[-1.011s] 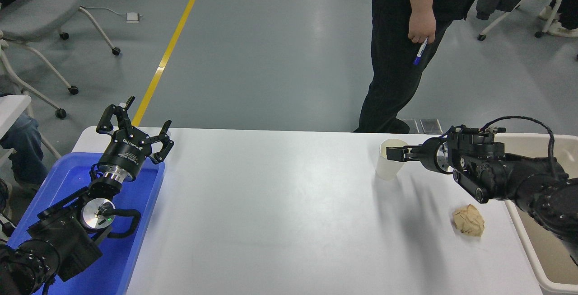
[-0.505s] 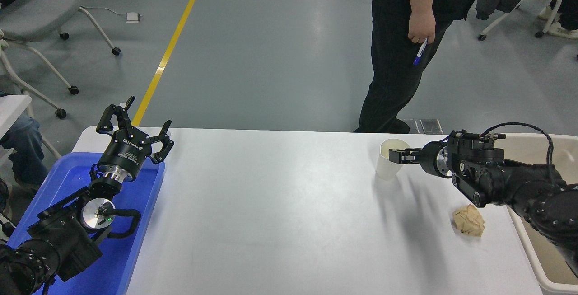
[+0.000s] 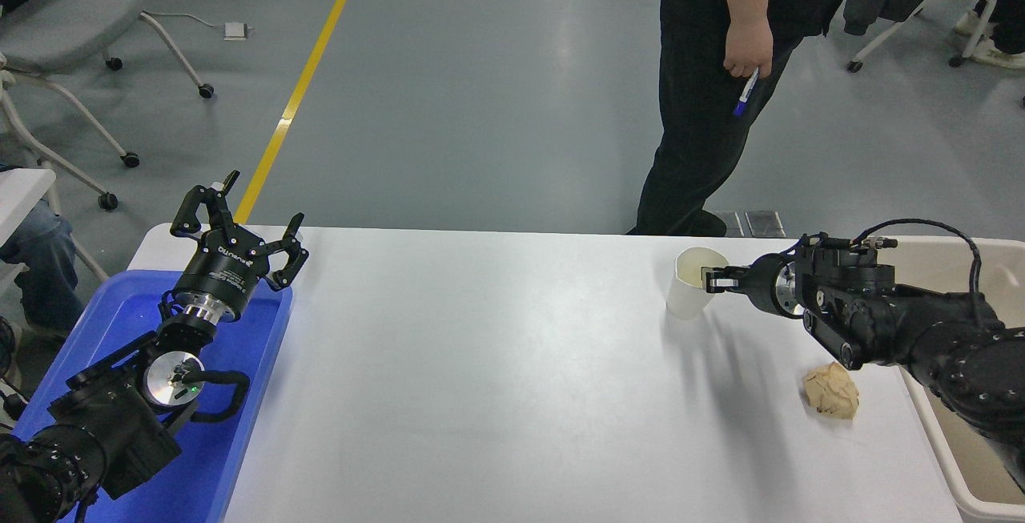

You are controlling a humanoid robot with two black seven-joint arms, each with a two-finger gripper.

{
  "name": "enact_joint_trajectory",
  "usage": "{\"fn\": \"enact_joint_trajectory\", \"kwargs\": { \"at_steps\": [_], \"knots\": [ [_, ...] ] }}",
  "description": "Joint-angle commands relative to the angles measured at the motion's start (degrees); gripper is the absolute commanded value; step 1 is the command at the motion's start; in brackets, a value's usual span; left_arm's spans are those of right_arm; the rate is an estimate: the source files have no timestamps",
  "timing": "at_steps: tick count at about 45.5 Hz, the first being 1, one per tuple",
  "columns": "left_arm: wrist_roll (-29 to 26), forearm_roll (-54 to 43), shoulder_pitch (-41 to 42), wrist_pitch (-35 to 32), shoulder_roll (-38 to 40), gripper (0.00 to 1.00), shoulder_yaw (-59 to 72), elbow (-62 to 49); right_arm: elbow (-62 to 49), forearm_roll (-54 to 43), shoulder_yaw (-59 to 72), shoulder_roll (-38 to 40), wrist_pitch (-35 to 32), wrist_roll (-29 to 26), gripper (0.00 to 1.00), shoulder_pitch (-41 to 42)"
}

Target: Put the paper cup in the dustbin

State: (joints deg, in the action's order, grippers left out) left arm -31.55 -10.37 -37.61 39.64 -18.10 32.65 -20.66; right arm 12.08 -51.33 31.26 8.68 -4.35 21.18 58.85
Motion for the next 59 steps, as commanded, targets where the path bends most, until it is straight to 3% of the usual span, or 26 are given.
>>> {"fn": "enact_joint_trajectory", "kwargs": {
  "at_steps": [1, 30, 49, 59],
  "knots": [
    [0.0, 0.0, -0.1, 0.0, 0.0, 1.0, 0.0, 0.0, 0.0, 0.0, 1.0, 0.0, -0.3, 0.0, 0.0, 0.4],
    [0.0, 0.0, 0.0, 0.0, 0.0, 1.0, 0.0, 0.0, 0.6, 0.6, 0.5, 2.7, -2.2, 3.7, 0.0, 3.7],
    [0.0, 0.0, 0.0, 0.0, 0.0, 1.0, 0.0, 0.0, 1.6, 0.6, 1.1, 12.7, -8.7, 7.1, 0.0, 12.9],
    [0.0, 0.0, -0.1, 0.0, 0.0, 1.0, 0.0, 0.0, 8.6, 0.4, 1.3, 20.8, -9.4, 7.1, 0.0, 18.8]
  ]
}}
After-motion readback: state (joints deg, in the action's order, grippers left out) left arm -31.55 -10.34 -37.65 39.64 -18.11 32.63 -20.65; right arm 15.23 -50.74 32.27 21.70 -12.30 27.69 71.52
